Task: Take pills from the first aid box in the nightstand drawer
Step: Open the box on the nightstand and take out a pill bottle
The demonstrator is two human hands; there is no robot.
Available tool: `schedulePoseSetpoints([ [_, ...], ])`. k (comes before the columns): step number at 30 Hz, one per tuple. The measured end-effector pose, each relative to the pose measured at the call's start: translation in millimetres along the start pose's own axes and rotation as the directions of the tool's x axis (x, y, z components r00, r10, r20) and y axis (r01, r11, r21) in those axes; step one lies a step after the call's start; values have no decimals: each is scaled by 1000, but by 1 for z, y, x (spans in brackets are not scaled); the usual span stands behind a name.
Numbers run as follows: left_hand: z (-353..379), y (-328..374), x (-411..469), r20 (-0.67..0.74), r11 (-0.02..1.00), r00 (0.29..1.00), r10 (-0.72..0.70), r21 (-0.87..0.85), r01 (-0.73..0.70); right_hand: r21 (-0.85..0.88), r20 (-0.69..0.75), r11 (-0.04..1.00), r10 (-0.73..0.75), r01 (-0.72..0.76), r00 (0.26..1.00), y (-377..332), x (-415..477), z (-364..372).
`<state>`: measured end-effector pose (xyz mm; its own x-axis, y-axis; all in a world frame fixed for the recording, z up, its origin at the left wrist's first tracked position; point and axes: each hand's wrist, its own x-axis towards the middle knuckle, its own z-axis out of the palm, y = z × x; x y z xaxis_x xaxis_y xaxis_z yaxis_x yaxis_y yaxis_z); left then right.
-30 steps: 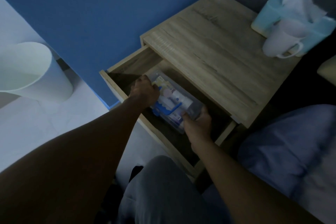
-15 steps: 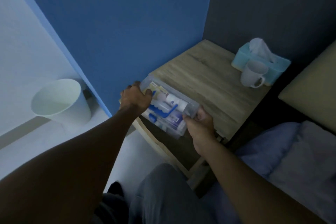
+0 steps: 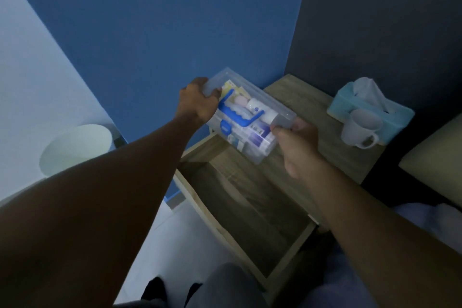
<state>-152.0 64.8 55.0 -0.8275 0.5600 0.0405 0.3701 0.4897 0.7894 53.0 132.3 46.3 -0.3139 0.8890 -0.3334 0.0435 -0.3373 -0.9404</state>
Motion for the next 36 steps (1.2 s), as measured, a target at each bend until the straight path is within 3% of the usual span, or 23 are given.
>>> schedulePoseSetpoints([
  [16,77,-48,78,74,1000,997,-3,4,2,-49,-116,998,28,-34,993,34,87,17],
  [23,88,-52,78,32,999,999,-13,-30,14,-90,-22,995,-36,34,999,48,95,13],
  [26,90,-46,71,50,991,997,-66,-109,72,-230,6,968,-104,103,995,50,92,6],
  [28,92,-46,61,35,982,993,-112,-149,116,-447,65,859,-246,248,967,51,87,0],
  [31,95,-58,42,54,961,977,-208,-174,215,-653,319,556,-413,514,853,46,86,-3],
  [33,97,-70,30,100,954,965,-242,-154,256,-710,479,377,-360,594,801,42,88,-2],
  [36,101,-78,20,159,930,949,-273,-209,303,-765,575,174,-251,620,779,41,90,-3],
])
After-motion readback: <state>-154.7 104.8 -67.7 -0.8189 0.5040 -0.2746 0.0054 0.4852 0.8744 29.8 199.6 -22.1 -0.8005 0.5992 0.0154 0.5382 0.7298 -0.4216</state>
